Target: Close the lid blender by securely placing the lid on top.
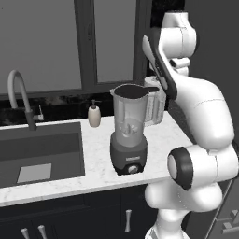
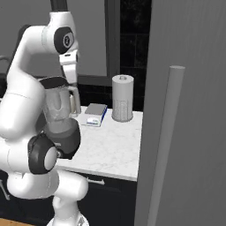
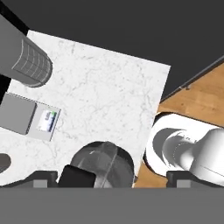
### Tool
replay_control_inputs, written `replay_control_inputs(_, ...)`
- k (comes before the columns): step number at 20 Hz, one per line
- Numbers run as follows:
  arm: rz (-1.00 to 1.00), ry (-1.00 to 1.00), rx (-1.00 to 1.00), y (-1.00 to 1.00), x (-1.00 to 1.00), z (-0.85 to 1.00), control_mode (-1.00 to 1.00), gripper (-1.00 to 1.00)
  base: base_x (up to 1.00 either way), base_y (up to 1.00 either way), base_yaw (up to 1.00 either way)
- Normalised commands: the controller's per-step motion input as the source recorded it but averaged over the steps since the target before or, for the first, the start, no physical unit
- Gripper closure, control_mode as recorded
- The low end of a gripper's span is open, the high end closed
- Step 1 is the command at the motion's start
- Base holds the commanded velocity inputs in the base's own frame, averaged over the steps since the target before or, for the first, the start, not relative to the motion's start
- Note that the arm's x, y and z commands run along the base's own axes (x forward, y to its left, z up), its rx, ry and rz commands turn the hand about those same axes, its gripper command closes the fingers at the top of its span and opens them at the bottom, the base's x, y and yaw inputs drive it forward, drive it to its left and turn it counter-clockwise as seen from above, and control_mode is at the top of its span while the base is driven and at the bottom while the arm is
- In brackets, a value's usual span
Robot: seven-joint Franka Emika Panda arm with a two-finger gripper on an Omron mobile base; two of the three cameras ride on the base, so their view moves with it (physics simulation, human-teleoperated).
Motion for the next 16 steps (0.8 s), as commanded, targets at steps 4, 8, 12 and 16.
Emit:
replay_control_inputs(4,0.07,-0.33,-0.08,0.73,-1.00,0.01,-1.00,-1.00,0.00,0.00,0.00)
replay_control_inputs(8,0.10,-0.37,-0.21,0.99,-1.00,-0.14,-1.00,-1.00,0.00,0.00,0.00)
replay_control_inputs(12,0.09,-0.30,-0.25,1.00,-1.00,-0.19,-1.00,-1.00,0.00,0.00,0.00)
replay_control_inputs(16,0.09,-0.10,-0.27,1.00,-0.98,-0.26,-1.00,-1.00,0.00,0.00,0.00)
